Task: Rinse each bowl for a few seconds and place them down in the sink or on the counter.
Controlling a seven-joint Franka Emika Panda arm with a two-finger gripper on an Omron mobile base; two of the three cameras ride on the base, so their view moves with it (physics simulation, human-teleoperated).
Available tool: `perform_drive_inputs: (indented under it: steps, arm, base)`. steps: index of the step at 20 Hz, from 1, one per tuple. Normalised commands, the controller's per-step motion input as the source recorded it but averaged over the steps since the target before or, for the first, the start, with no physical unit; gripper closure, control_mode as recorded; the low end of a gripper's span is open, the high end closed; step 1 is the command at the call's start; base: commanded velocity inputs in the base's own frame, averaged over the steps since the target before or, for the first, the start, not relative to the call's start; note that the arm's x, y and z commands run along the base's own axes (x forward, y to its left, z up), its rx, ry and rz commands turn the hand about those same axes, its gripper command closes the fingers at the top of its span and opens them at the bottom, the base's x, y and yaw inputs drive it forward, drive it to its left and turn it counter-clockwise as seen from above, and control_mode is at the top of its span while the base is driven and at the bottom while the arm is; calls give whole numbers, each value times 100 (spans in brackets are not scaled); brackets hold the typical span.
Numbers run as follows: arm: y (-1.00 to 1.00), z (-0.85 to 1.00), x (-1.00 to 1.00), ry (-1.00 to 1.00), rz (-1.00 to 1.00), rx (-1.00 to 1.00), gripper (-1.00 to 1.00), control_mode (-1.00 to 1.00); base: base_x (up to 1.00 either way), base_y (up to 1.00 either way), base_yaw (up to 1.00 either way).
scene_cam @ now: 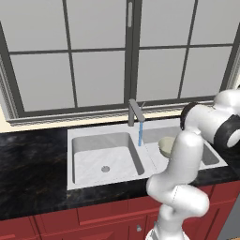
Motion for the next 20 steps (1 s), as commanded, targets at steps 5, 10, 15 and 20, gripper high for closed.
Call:
perform_drive_inputs:
  steps: [5,10,15,20]
  arm:
    - [68,45,1,0,28,-7,100,-100]
    - [62,17,3,-4,27,-6,100,-100]
    - [72,-2,0,-13,26,-16,100,-100]
    - [68,-5,0,-6,24,-24,100,-100]
  base:
    - [0,0,0]
    - [0,0,0]
    - [0,0,0]
    - [0,0,0]
